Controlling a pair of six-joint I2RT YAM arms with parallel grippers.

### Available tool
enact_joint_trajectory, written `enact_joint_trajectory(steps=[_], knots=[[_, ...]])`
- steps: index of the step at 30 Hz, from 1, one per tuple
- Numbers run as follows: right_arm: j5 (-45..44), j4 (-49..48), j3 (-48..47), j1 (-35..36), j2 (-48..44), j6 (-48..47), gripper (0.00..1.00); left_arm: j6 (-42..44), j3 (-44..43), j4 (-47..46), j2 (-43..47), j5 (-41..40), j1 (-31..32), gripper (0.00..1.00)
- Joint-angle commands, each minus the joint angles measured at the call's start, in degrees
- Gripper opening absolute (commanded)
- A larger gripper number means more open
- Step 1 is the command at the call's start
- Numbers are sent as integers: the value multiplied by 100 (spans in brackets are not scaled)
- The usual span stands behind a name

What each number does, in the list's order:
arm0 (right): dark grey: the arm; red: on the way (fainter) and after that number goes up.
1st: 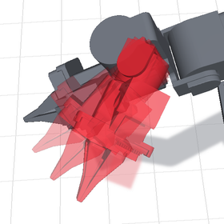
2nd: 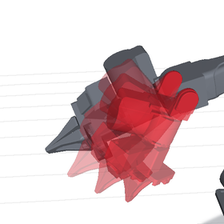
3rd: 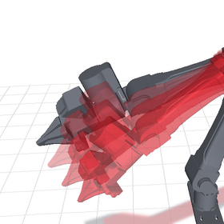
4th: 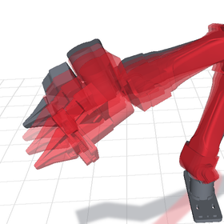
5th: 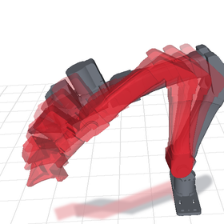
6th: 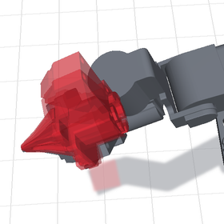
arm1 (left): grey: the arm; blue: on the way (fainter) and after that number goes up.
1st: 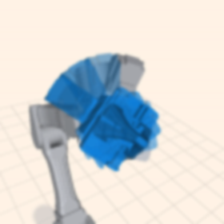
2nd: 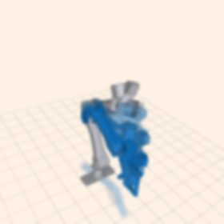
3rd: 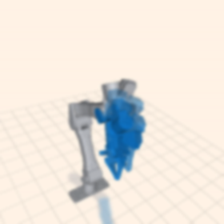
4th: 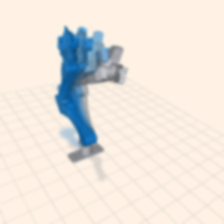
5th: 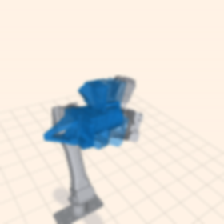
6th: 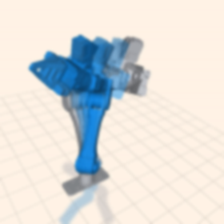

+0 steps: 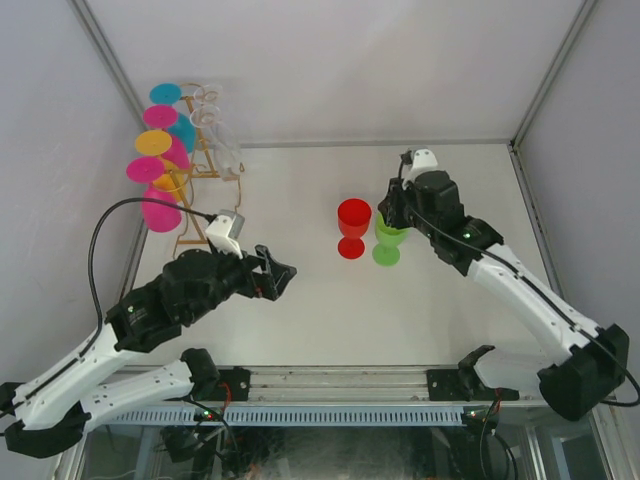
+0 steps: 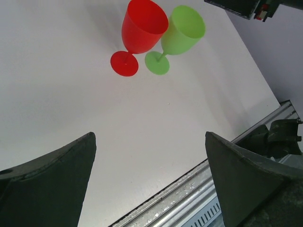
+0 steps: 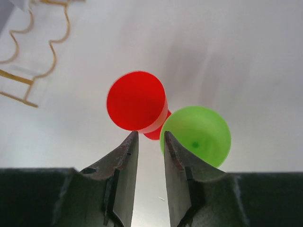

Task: Take the wine glass off the wine glass rack
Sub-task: Place the wine glass at the center of the board, then pick up the wine glass from the wine rack.

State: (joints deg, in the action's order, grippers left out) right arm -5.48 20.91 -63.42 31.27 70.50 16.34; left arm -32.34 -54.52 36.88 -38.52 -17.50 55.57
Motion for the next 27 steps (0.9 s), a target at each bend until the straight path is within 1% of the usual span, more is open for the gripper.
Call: enact_joint_trajectory(steps=[1, 5, 8, 10, 11, 13, 14, 16, 18, 19, 22, 25, 27], knots=[[-29, 122, -29, -33, -695, 244, 29, 464, -967, 54, -292, 410, -161, 100], [76, 154, 195, -33, -1383, 491, 36, 746, -1625, 453, -762, 613, -425, 100], [135, 133, 375, -41, -1853, 670, 42, 974, -2013, 613, -957, 960, -828, 100], [187, 179, 471, -49, -2153, 855, 50, 1090, -2232, 631, -1048, 1290, -1174, 100], [266, 187, 536, -69, -2298, 990, 56, 1146, -2374, 583, -1119, 1510, -1380, 100], [616, 1, 861, -137, -2624, 1231, 67, 1143, -2893, 611, -1424, 1802, -1751, 100], [758, -138, 1046, -200, -2803, 1349, 69, 1164, -3240, 726, -1613, 1893, -1899, 100], [1003, -319, 1327, -352, -3135, 1627, 71, 1223, -3966, 987, -1991, 1899, -2145, 100], [1208, -351, 1461, -508, -3421, 1773, 71, 1211, -4337, 1131, -2275, 1956, -2462, 100], [1247, -310, 1478, -565, -3561, 1847, 71, 1162, -4439, 1125, -2387, 2136, -2640, 100], [1260, -97, 1488, -601, -3773, 2122, 73, 862, -4485, 804, -2583, 2862, -3432, 100], [1472, 71, 1483, -591, -3881, 2329, 77, 597, -4601, 645, -2827, 3132, -4092, 100], [1594, 203, 1482, -595, -3910, 2475, 79, 452, -4670, 527, -2981, 3176, -4443, 100]])
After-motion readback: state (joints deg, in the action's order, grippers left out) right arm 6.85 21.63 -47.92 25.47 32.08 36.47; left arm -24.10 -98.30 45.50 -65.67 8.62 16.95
